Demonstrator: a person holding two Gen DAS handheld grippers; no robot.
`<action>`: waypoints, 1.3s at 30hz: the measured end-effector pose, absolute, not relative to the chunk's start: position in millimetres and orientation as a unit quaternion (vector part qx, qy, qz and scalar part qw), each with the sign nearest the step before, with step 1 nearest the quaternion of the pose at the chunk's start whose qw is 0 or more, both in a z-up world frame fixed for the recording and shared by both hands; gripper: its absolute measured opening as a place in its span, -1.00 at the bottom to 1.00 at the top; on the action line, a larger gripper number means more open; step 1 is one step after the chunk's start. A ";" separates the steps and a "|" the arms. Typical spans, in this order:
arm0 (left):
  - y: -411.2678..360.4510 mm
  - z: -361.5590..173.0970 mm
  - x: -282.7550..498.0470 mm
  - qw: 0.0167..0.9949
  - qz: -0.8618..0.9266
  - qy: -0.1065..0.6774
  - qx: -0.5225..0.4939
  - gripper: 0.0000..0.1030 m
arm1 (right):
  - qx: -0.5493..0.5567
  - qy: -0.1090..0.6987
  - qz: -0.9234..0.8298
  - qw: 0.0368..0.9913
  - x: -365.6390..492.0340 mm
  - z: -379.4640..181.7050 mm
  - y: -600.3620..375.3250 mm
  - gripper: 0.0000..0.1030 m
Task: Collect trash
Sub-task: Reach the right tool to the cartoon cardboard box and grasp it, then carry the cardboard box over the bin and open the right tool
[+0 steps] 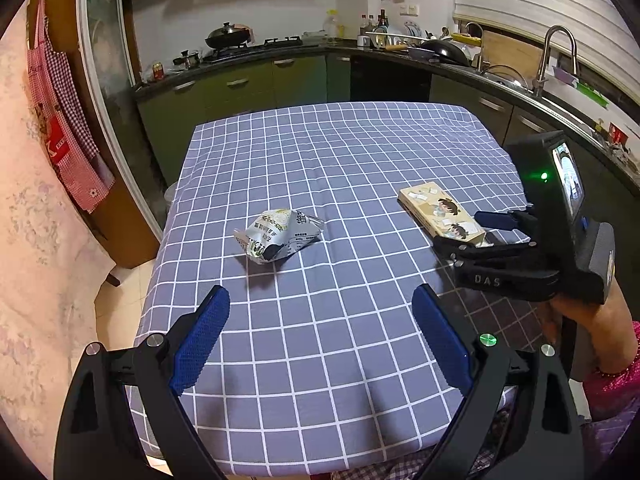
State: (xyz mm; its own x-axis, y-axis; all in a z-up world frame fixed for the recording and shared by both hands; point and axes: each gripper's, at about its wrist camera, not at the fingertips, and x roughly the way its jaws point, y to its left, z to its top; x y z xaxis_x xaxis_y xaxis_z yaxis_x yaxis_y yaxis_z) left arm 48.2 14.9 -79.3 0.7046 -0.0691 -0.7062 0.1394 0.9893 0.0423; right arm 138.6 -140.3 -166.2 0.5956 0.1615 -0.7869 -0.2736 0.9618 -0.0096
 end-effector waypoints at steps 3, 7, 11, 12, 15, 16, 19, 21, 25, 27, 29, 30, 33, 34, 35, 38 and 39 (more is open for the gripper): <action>15.2 -79.6 48.1 0.922 -0.057 0.379 0.045 0.77 | -0.061 0.437 0.125 0.888 138.1 -165.0 -147.6 0.07; 13.7 -80.3 48.1 0.922 -0.060 0.379 0.044 0.77 | -0.054 0.442 0.138 0.885 130.3 -162.9 -158.4 0.07; 10.6 -82.3 49.7 0.921 -0.064 0.381 0.044 0.77 | -0.043 0.441 0.146 0.884 119.9 -161.4 -168.3 0.06; 9.1 -83.1 50.4 0.921 -0.066 0.382 0.044 0.77 | -0.039 0.440 0.147 0.885 116.9 -160.6 -171.4 0.07; 4.4 -84.0 51.9 0.920 -0.070 0.384 0.047 0.77 | -0.030 0.432 0.145 0.890 110.4 -156.4 -179.1 0.06; 3.0 -83.9 52.0 0.920 -0.070 0.384 0.047 0.77 | -0.028 0.429 0.145 0.891 108.2 -154.3 -181.8 0.06; -0.9 -83.2 52.5 0.920 -0.072 0.383 0.050 0.77 | -0.025 0.420 0.143 0.896 102.2 -147.0 -189.2 0.06; -3.2 -82.8 53.0 0.919 -0.074 0.383 0.051 0.77 | -0.020 0.413 0.140 0.900 97.9 -141.8 -196.9 0.06; -12.3 -82.2 54.1 0.918 -0.081 0.383 0.058 0.77 | -0.006 0.398 0.123 0.909 86.5 -130.5 -220.6 0.06; -18.2 -81.9 55.4 0.918 -0.085 0.383 0.061 0.77 | 0.006 0.389 0.104 0.915 81.5 -123.3 -243.9 0.06; -24.7 -81.9 57.1 0.917 -0.091 0.383 0.064 0.77 | 0.018 0.380 0.081 0.921 76.0 -117.4 -267.3 0.07; -27.9 -81.9 58.1 0.917 -0.093 0.382 0.065 0.77 | 0.027 0.375 0.062 0.925 72.3 -113.9 -285.8 0.07; -40.3 -83.0 61.5 0.915 -0.105 0.383 0.071 0.77 | 0.051 0.362 0.006 0.931 62.6 -108.3 -336.1 0.07; -44.3 -83.8 62.1 0.914 -0.108 0.383 0.072 0.77 | 0.059 0.360 -0.018 0.931 59.1 -108.4 -356.2 0.07; -48.4 -84.5 62.9 0.914 -0.112 0.383 0.073 0.77 | 0.065 0.360 -0.033 0.930 57.3 -109.2 -369.6 0.07; -59.7 -87.2 65.7 0.912 -0.122 0.384 0.077 0.77 | 0.085 0.363 -0.092 0.923 49.2 -119.0 -418.1 0.07; -63.6 -88.0 66.4 0.911 -0.125 0.385 0.079 0.77 | 0.091 0.367 -0.112 0.919 47.0 -125.2 -434.4 0.07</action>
